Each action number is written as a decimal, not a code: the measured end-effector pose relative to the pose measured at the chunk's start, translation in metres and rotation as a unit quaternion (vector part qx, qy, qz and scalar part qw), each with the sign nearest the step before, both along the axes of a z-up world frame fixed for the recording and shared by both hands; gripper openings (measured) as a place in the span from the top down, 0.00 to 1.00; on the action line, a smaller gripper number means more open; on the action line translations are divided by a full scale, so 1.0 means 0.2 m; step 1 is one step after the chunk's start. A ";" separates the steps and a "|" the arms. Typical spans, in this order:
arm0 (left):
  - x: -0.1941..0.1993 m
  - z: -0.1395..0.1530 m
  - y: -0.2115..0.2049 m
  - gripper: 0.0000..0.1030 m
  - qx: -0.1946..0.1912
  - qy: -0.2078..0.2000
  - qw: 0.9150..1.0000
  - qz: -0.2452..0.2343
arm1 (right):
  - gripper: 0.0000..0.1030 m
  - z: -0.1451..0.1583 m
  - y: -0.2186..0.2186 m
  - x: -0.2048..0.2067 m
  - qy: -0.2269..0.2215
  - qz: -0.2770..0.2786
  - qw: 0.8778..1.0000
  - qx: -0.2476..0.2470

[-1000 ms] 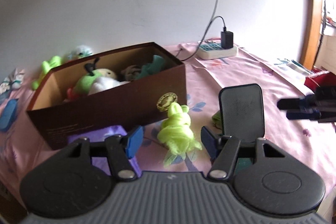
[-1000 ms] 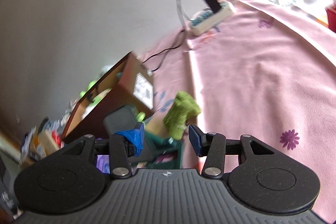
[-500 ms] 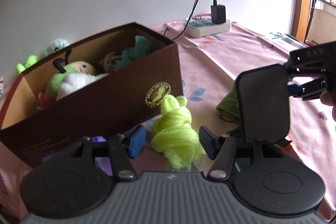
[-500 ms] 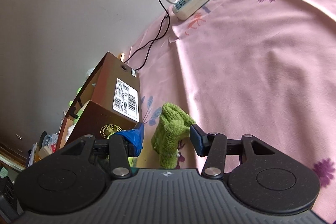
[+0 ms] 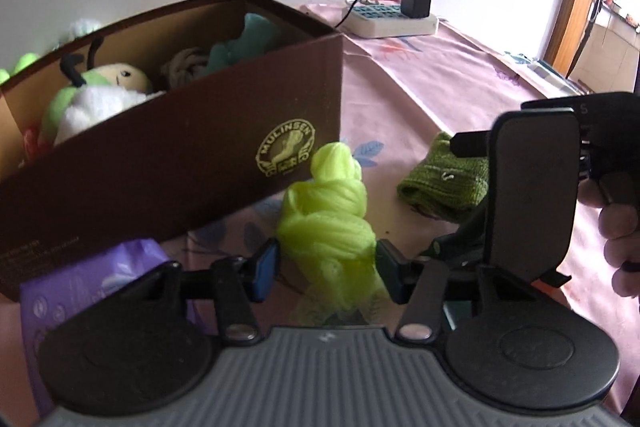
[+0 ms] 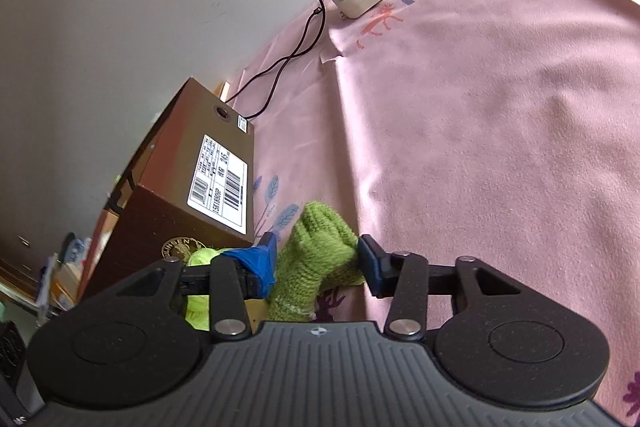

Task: Organize soft objects
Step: 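Grasp the yellow-green plush with the left tool while the right tool grasps the green knitted cloth, then carry the yellow-green plush and green knitted cloth over the brown box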

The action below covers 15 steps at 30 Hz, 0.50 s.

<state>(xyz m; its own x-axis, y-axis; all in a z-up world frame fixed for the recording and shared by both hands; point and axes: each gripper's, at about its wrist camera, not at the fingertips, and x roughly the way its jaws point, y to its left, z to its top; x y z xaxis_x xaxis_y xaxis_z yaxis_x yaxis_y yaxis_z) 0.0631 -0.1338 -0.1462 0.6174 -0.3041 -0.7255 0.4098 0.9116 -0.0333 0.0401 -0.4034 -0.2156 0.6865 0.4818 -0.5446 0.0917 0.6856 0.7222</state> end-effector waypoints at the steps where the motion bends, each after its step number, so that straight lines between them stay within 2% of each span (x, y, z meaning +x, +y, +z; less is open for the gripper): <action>1: 0.00 0.00 0.00 0.51 -0.002 -0.001 1.000 0.001 | 0.81 -0.01 -0.01 0.00 -0.005 0.000 1.000 0.006; 4: -0.02 0.01 0.01 0.57 -0.014 -0.006 1.000 0.003 | 0.92 -0.04 -0.04 0.00 0.004 0.005 0.999 0.037; 7: -0.04 0.01 0.02 0.60 -0.016 -0.012 1.000 0.011 | 0.96 -0.05 -0.04 0.00 0.006 0.013 0.999 0.046; 10: -0.06 0.02 0.03 0.62 -0.020 -0.017 0.999 0.023 | 1.00 -0.04 -0.05 -0.02 -0.002 0.005 0.999 0.047; 15: -0.11 0.11 0.07 0.64 -0.039 -0.038 0.998 0.036 | 1.00 0.00 -0.08 -0.03 -0.019 -0.006 0.998 0.061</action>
<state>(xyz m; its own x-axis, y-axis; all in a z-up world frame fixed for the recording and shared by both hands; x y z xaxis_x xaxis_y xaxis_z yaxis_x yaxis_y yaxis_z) 0.0405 -0.1194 -0.1238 0.6913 -0.3104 -0.6525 0.3477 0.9345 -0.0762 0.0331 -0.4202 -0.2157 0.7114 0.5347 -0.4561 0.0708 0.5911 0.8035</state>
